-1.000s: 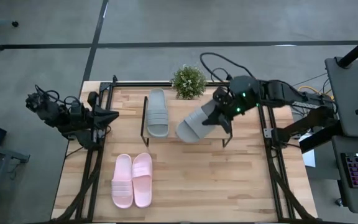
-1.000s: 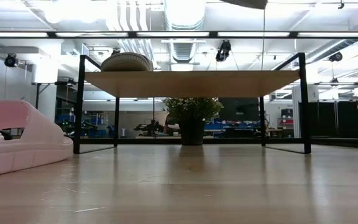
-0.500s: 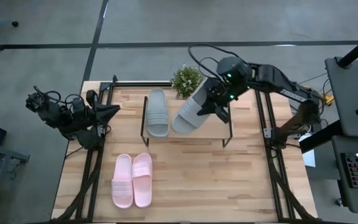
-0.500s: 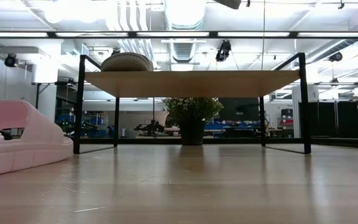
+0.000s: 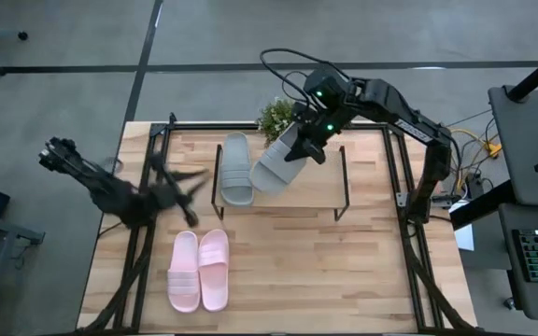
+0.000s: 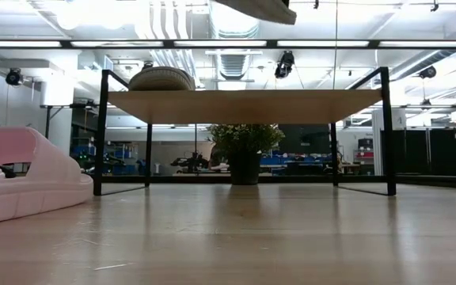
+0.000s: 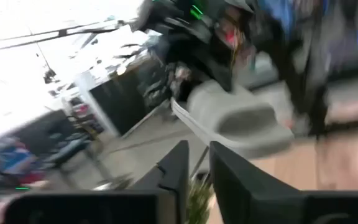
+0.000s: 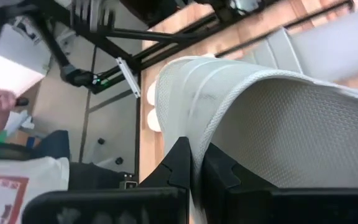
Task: Pick and place slides into the shelf
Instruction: Put the left gray slipper on the shelf
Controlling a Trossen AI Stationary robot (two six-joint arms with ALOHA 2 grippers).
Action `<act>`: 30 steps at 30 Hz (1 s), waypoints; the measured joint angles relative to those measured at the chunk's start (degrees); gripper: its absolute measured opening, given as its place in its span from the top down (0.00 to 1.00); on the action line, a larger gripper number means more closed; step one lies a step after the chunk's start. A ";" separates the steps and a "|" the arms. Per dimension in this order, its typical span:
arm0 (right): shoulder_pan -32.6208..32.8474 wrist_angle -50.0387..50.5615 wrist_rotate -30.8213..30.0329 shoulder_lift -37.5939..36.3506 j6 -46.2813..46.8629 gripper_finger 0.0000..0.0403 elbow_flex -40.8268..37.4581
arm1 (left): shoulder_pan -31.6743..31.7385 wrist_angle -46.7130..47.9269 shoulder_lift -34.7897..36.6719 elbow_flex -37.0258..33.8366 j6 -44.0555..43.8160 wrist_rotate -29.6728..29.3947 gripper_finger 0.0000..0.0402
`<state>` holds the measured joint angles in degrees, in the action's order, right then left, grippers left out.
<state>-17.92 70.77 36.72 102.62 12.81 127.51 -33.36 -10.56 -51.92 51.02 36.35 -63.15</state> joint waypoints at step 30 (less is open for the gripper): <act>-0.10 0.49 11.90 4.16 3.18 0.98 -0.40 | 3.33 -1.57 -32.94 20.39 30.61 -15.87 0.60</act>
<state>-18.02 71.26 48.62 106.78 15.99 127.11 -30.03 -12.13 -84.87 71.41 66.96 -79.02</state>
